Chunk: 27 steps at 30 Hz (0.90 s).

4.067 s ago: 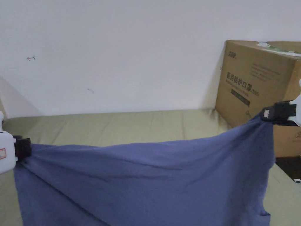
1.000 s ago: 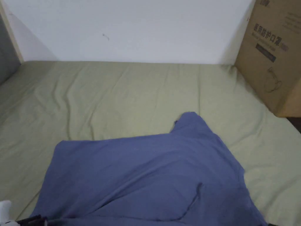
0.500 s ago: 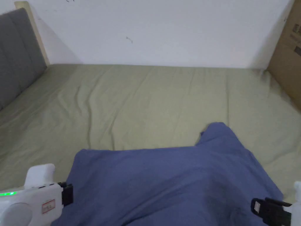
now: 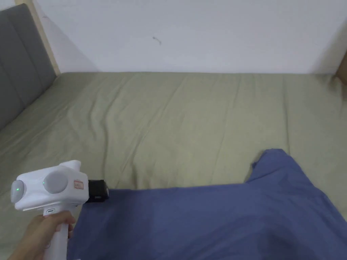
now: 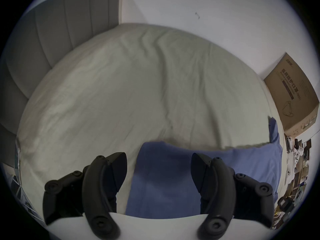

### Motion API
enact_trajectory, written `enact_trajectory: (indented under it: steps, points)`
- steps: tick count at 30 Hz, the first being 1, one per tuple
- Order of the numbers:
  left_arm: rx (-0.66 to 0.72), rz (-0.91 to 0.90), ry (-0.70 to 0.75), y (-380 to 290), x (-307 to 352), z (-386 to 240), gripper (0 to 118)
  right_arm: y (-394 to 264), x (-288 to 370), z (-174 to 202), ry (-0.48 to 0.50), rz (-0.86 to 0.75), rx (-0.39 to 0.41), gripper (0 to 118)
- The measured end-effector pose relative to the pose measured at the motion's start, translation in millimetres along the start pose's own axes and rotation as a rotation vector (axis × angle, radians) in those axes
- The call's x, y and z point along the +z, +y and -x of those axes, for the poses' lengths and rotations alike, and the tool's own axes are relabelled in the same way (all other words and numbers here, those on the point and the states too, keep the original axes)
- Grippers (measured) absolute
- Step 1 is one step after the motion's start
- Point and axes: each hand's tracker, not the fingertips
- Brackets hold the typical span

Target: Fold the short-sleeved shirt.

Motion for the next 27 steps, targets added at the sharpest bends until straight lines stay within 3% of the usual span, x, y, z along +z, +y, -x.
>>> enact_trajectory:
  steps: [3, 5, 6, 7, 8, 16, 17, 19, 20, 25, 27]
  points:
    - [-0.038, 0.048, -0.005, -1, -20, -13, 85, 0, 3, -10, -0.03, 0.004, -0.003, 7]
    - [-0.143, 0.04, 0.099, -10, -24, -26, 72, 0, 4, -17, -0.048, 0.006, -0.021, 7]
    - [-0.162, 0.004, 0.118, -12, -17, -30, 54, 0, 4, -21, -0.049, 0.006, -0.026, 7]
    - [-0.175, -0.001, 0.116, -12, -12, -34, 21, 1, 3, -25, -0.049, 0.009, -0.033, 7]
    - [-0.185, -0.028, 0.142, -13, -6, -37, 5, 3, 2, -28, -0.05, 0.014, -0.04, 7]
    - [-0.156, -0.035, 0.085, -19, 19, -40, 5, 68, -16, -50, -0.083, 0.013, 0.007, 8]
    - [-0.157, -0.039, 0.078, -17, 24, -39, 5, 86, -23, -56, -0.092, 0.006, 0.025, 20]
    - [-0.144, -0.062, 0.064, -17, 36, -37, 5, 124, -45, -68, -0.165, 0.004, 0.072, 95]
    - [-0.147, -0.067, 0.061, -17, 41, -37, 5, 144, -58, -72, -0.17, 0.012, 0.094, 111]
    - [-0.226, -0.117, 0.087, -15, 58, -43, 5, 204, -119, -89, -0.344, 0.013, 0.128, 112]
    - [-0.24, -0.114, 0.096, -18, 58, -45, 5, 210, -141, -96, -0.313, 0.083, 0.095, 102]
